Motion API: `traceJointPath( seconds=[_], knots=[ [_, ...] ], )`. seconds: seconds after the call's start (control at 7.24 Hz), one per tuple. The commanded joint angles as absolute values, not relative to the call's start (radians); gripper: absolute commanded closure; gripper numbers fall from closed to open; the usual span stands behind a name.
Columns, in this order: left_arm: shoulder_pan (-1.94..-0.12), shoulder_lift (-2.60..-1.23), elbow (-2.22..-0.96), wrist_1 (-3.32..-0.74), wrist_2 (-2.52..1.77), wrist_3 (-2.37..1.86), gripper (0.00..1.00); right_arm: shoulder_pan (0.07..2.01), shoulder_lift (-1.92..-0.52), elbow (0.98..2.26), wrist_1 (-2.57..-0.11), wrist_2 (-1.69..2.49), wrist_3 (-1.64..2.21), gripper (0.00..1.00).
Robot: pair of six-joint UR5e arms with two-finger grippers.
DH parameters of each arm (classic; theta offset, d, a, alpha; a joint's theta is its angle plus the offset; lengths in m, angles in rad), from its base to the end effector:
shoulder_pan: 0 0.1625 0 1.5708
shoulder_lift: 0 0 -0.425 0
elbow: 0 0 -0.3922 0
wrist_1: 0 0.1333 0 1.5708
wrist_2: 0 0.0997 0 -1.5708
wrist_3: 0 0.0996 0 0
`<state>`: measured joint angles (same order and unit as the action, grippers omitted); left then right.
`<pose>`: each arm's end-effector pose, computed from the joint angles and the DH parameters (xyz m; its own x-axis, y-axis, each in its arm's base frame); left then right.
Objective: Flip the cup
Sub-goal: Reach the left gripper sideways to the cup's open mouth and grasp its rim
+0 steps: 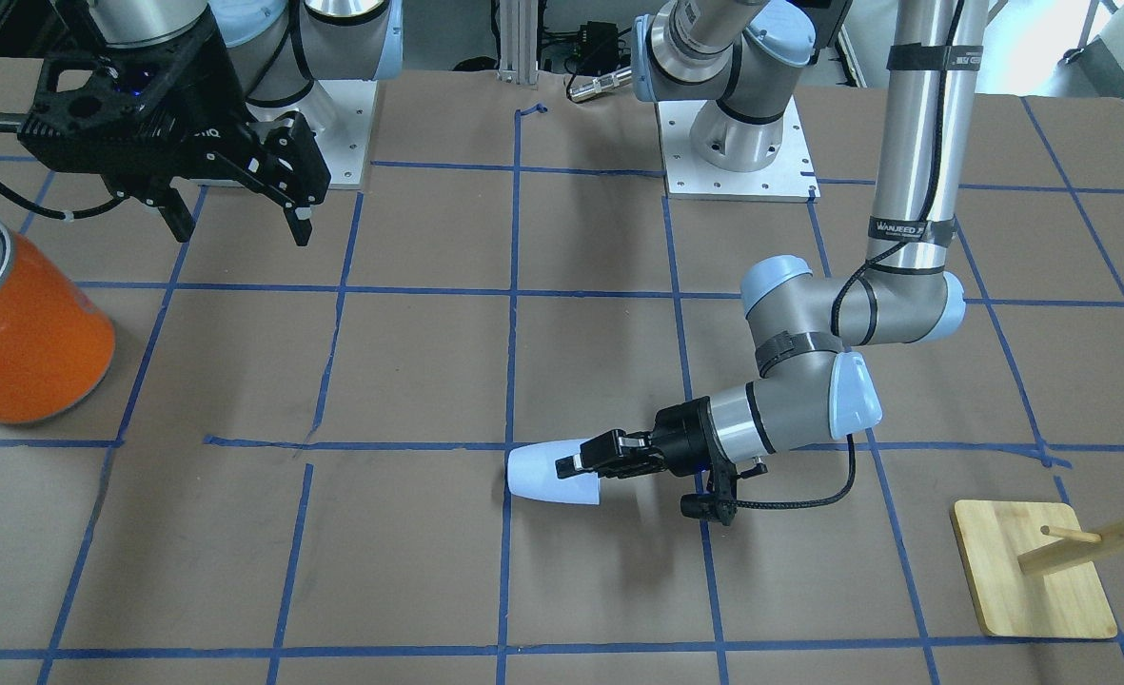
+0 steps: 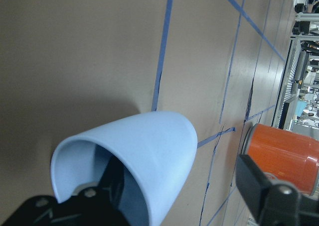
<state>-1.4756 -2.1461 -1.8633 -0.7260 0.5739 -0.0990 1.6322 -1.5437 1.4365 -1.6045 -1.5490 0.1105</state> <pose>-0.1605 -0.6012 0.1635 -0.5266 -0.1689 0.8332 -0.1478 0.9833 0.1059 0.1668 -0.5049 0.5447 -0.9983 0.0450 -0.0369 0.0496 0.9893 -0.1372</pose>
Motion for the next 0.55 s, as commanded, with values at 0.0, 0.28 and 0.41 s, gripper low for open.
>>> traceJointPath(
  seconds=[0.0,0.28,0.41],
  knots=[
    [-1.476,-2.138,-1.861,-0.726,0.574,-0.109,1.00,1.632,-1.543,1.437,-1.605,-1.548,0.110,0.00],
    [-1.476,-2.120,-1.850,-0.713,0.580,-0.181,1.00,1.632,-1.543,1.437,-1.603,-1.545,0.110,0.00],
    [-1.479,-2.097,-1.779,-0.706,0.590,-0.301,1.00,1.632,-1.543,1.437,-1.605,-1.543,0.110,0.00]
  ],
)
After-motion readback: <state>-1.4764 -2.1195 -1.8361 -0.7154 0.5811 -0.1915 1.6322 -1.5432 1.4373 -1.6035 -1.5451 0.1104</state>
